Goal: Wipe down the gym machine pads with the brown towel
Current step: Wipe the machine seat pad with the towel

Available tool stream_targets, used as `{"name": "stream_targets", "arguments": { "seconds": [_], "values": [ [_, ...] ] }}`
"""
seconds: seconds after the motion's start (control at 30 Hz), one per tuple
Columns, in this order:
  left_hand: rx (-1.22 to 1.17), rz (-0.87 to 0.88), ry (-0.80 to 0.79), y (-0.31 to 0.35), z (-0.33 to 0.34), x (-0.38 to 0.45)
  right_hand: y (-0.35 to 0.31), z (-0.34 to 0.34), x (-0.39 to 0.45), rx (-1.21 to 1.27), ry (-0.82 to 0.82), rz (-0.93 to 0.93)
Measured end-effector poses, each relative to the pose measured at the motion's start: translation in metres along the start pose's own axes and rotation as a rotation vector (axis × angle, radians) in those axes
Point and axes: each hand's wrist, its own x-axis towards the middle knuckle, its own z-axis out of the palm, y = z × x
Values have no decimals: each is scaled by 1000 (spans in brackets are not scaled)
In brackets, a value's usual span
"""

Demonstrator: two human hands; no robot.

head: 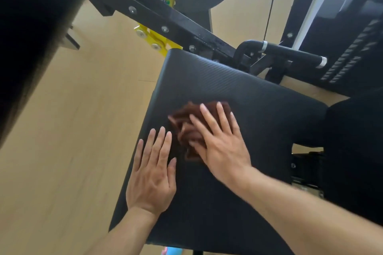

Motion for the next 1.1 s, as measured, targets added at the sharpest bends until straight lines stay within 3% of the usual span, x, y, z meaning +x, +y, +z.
{"name": "stream_targets", "arguments": {
  "seconds": [0.17, 0.27, 0.47, 0.63, 0.77, 0.93, 1.1],
  "values": [
    [-2, -19, 10, 1, 3, 2, 9, -29, 145, 131, -6, 319],
    [-43, -39, 38, 3, -3, 6, 4, -43, 168, 125, 1, 269],
    [-131, -36, 48, 0, 3, 3, 10, -28, 92, 100, -23, -108],
    [-397, -91, 99, -3, -7, -4, -11, -15, -3, 113, -45, -131],
    [-704, -296, 105, -8, -27, -15, -44, -2, -81, 137, -74, -133],
    [-648, -214, 114, -29, -53, -63, -103, 26, -159, 132, -108, -331],
    [-645, -326, 175, -48, -50, -81, -114, 28, -116, 50, -111, -421]
  ]
}}
